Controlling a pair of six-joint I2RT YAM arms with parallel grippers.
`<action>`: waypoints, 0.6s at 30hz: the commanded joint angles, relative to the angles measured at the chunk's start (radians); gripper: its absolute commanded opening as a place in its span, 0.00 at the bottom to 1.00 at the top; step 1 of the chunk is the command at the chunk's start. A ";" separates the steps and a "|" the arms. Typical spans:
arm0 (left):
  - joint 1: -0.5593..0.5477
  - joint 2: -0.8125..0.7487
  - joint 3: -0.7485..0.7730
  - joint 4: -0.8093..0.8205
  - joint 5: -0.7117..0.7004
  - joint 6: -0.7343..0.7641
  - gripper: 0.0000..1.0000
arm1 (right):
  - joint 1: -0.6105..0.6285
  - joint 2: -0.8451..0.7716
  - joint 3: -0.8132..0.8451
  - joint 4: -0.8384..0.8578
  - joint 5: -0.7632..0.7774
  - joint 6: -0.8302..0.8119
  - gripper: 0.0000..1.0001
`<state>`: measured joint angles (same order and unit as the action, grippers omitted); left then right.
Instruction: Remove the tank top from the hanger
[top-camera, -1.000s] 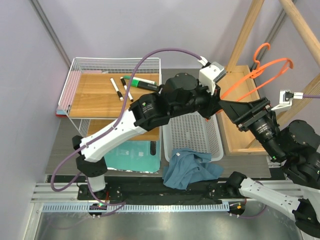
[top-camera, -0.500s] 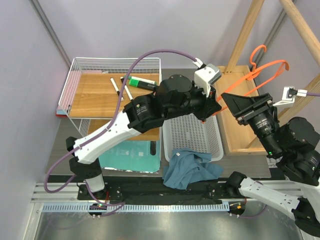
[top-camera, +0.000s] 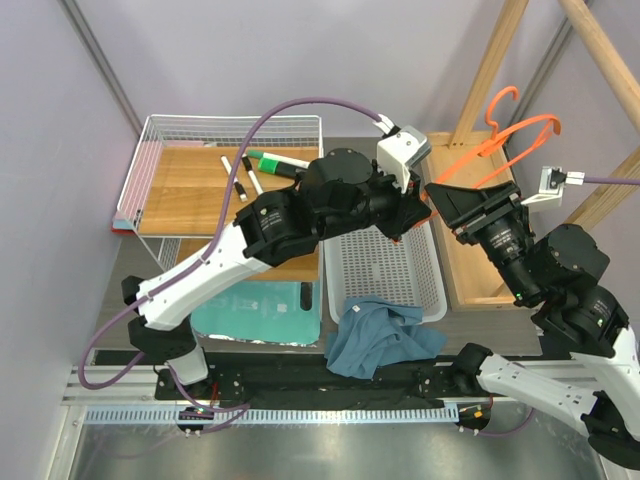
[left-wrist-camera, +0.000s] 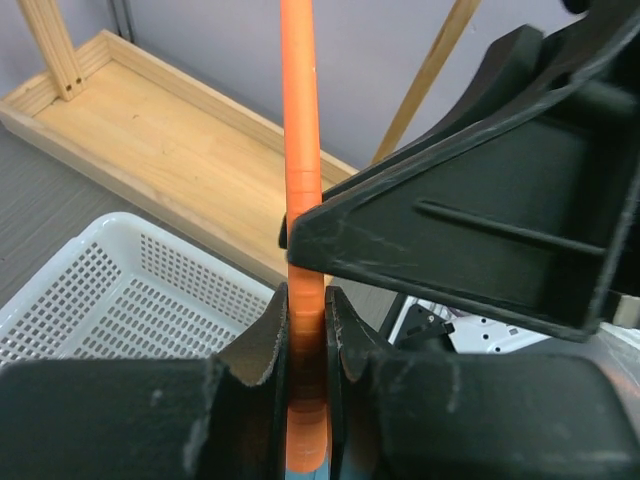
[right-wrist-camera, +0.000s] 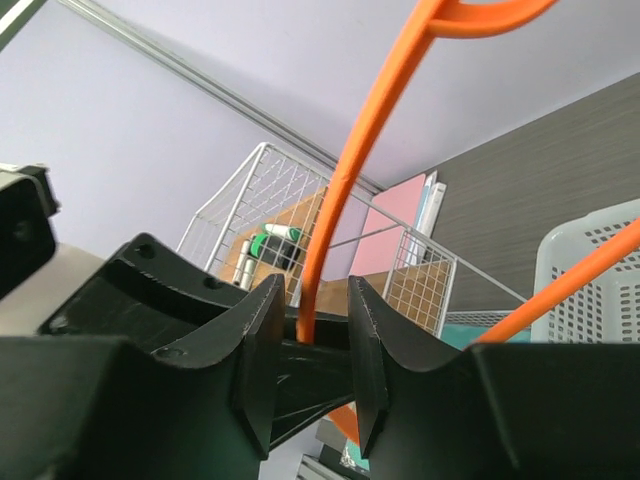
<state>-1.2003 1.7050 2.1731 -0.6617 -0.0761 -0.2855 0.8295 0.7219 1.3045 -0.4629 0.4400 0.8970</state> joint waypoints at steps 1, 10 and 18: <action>-0.010 -0.054 -0.007 0.045 0.013 0.020 0.00 | 0.003 0.010 -0.013 0.038 0.013 0.013 0.37; -0.010 -0.061 -0.024 0.051 0.036 0.011 0.00 | 0.003 0.025 -0.036 0.082 -0.009 0.045 0.32; -0.010 -0.116 -0.102 0.094 -0.011 -0.007 0.43 | 0.003 0.053 -0.036 0.168 0.043 0.183 0.01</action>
<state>-1.2037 1.6741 2.1269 -0.6567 -0.0853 -0.2810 0.8291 0.7338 1.2396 -0.3874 0.4355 1.0122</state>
